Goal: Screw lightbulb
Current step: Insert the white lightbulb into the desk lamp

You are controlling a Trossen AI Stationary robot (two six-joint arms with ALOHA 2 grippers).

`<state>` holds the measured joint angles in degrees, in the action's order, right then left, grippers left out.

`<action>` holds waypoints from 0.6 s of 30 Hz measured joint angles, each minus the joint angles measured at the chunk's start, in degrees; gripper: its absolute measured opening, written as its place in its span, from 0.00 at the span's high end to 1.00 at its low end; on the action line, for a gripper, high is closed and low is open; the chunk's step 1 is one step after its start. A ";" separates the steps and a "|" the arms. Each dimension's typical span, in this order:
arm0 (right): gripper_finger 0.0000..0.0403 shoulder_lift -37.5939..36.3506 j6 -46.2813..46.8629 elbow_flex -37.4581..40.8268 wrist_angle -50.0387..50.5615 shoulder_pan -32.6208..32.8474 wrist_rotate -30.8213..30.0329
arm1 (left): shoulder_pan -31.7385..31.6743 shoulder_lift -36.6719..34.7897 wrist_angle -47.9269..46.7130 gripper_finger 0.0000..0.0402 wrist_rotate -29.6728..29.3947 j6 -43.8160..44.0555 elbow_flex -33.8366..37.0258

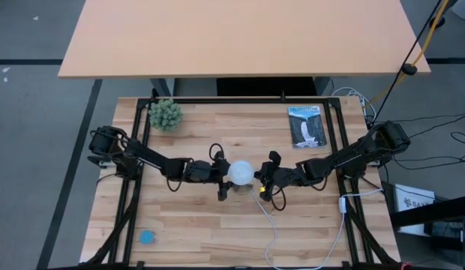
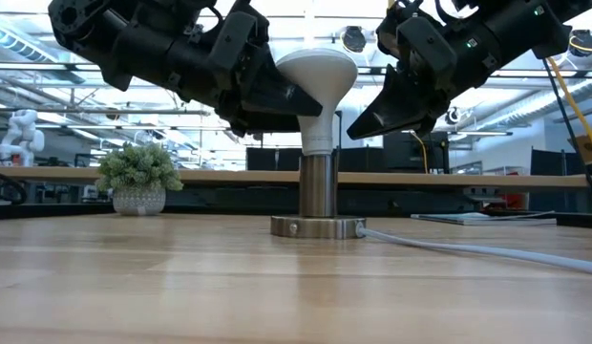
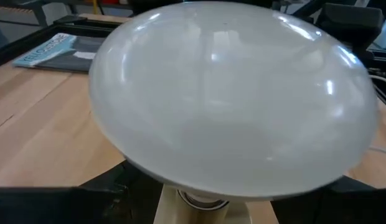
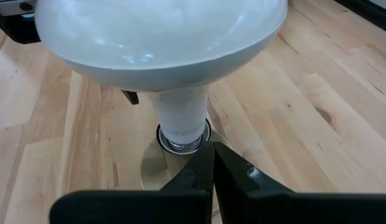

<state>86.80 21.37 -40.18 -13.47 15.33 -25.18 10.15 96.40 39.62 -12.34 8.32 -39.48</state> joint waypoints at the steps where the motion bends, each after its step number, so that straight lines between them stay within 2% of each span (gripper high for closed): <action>1: 1.00 0.00 0.00 0.00 0.00 0.00 0.00 | -0.02 0.00 0.04 0.38 0.00 0.00 0.00; 13: 1.00 0.00 0.29 0.00 0.02 0.00 0.04 | 0.00 0.00 0.42 0.38 0.02 0.16 0.00; 18: 1.00 1.41 2.17 0.06 -1.20 0.41 3.99 | -0.02 0.00 0.83 0.38 0.02 0.15 0.00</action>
<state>88.21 23.53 -40.12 -14.67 15.74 -21.19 10.13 96.40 40.45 -12.32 8.47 -39.48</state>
